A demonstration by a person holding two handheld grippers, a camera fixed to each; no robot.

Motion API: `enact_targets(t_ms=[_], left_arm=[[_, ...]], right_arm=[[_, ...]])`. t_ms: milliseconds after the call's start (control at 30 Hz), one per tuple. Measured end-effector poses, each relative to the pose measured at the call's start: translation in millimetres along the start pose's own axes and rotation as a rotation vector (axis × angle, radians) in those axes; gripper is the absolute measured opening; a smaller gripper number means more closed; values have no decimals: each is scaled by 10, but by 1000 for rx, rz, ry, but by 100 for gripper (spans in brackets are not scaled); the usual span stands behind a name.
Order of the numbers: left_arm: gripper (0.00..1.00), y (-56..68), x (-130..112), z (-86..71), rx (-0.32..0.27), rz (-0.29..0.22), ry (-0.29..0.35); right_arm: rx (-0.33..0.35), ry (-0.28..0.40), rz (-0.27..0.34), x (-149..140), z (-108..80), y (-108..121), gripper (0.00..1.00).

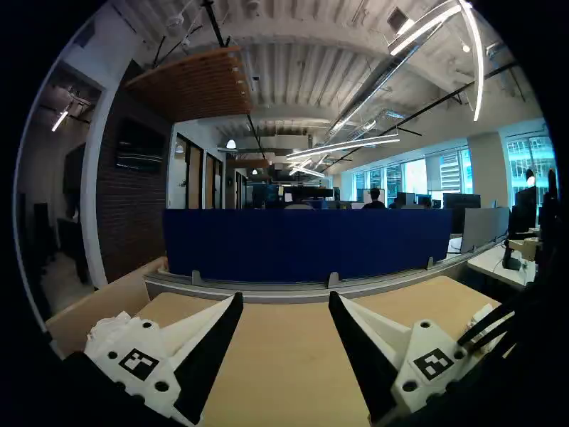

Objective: Fold towel

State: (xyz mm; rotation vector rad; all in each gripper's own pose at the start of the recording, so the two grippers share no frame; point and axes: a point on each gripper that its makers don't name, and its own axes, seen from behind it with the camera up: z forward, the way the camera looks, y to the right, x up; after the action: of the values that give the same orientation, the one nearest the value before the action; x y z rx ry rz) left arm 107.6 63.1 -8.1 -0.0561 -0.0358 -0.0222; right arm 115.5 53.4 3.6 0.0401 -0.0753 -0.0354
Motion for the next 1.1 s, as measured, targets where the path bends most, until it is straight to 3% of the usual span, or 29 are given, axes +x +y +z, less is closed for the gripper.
enact_targets(t_ms=[400,667,900,1100], left_arm=[[89,-58,56,75,-15,-2,17],[89,-126,-10,128,1,23,7],[89,-256,-129,141,44,61,-14],[89,-292,-180,134,47,51,-7]], right_arm=[[8,15,25,121,113,-580,100],[-6,13,37,103,158,-743,100],[-4,8,62,156,182,-847,100],[35,6,94,243,242,-1060,100]])
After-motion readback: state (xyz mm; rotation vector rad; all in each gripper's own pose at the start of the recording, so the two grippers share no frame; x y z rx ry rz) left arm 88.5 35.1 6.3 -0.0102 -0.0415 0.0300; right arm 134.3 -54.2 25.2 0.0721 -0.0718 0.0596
